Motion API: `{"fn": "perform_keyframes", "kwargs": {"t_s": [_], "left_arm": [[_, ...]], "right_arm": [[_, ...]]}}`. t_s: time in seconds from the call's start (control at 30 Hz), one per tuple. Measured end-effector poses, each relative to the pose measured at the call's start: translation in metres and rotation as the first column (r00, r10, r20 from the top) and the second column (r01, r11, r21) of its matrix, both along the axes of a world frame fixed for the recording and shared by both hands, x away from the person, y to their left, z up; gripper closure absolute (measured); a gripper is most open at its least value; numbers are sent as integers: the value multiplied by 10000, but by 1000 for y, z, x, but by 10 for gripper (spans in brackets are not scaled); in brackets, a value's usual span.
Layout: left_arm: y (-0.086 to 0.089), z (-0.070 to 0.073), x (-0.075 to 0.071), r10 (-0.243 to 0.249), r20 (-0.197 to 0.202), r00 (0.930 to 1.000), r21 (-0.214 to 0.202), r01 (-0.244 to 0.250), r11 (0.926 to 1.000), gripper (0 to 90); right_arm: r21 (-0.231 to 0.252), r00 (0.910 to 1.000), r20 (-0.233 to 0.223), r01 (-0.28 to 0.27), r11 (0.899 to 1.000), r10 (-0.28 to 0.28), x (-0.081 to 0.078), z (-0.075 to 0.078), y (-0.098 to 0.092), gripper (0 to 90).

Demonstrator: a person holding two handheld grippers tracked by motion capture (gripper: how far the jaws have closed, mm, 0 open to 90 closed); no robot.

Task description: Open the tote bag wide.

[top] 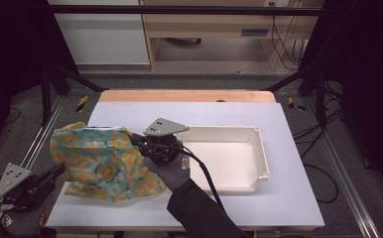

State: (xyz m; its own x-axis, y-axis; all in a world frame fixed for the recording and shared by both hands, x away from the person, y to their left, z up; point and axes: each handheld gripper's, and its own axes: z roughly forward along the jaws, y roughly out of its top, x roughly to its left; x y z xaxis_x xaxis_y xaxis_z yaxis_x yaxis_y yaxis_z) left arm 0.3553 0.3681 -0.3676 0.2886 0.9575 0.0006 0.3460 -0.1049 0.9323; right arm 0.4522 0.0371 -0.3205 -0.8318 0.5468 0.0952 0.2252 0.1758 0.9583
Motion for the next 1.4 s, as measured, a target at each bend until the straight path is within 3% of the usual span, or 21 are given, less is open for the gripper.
{"fn": "perform_keyframes", "kwargs": {"t_s": [0.3, 0.53, 0.73, 0.93, 1.0, 1.07, 1.4], "left_arm": [[2, -1, 0, -14, -190, 9998, 10, 15, 10000, 895], [6, 1, 0, -75, -177, 9998, -201, 71, 9998, 854], [11, 22, -8, 28, 570, 9984, -411, -5, 9992, 695], [11, 45, 1, -88, 1013, 9948, -203, 109, 9997, 649], [9, 47, 5, -3, 1029, 9947, 16, 1, 10000, 650], [8, 48, 9, -29, 988, 9951, -37, 33, 10000, 662], [6, 47, 12, -85, 807, 9967, 120, 76, 9999, 891]], "right_arm": [[356, 9977, 436, -529, 9980, 514, -28, 10, -11, 900], [-80, 9966, 182, -799, 9968, 801, -36, -12, -4, 900], [-81, 9973, 75, -730, 9973, 731, -34, -19, -4, 900], [-36, 9975, 107, -698, 9976, 698, -34, -18, -4, 898], [-39, 9976, 109, -688, 9976, 688, -34, -18, -4, 898], [-22, 9977, 129, -664, 9978, 664, -34, -17, -4, 898], [40, 9980, 188, -608, 9981, 607, -34, -16, -4, 899]]}}
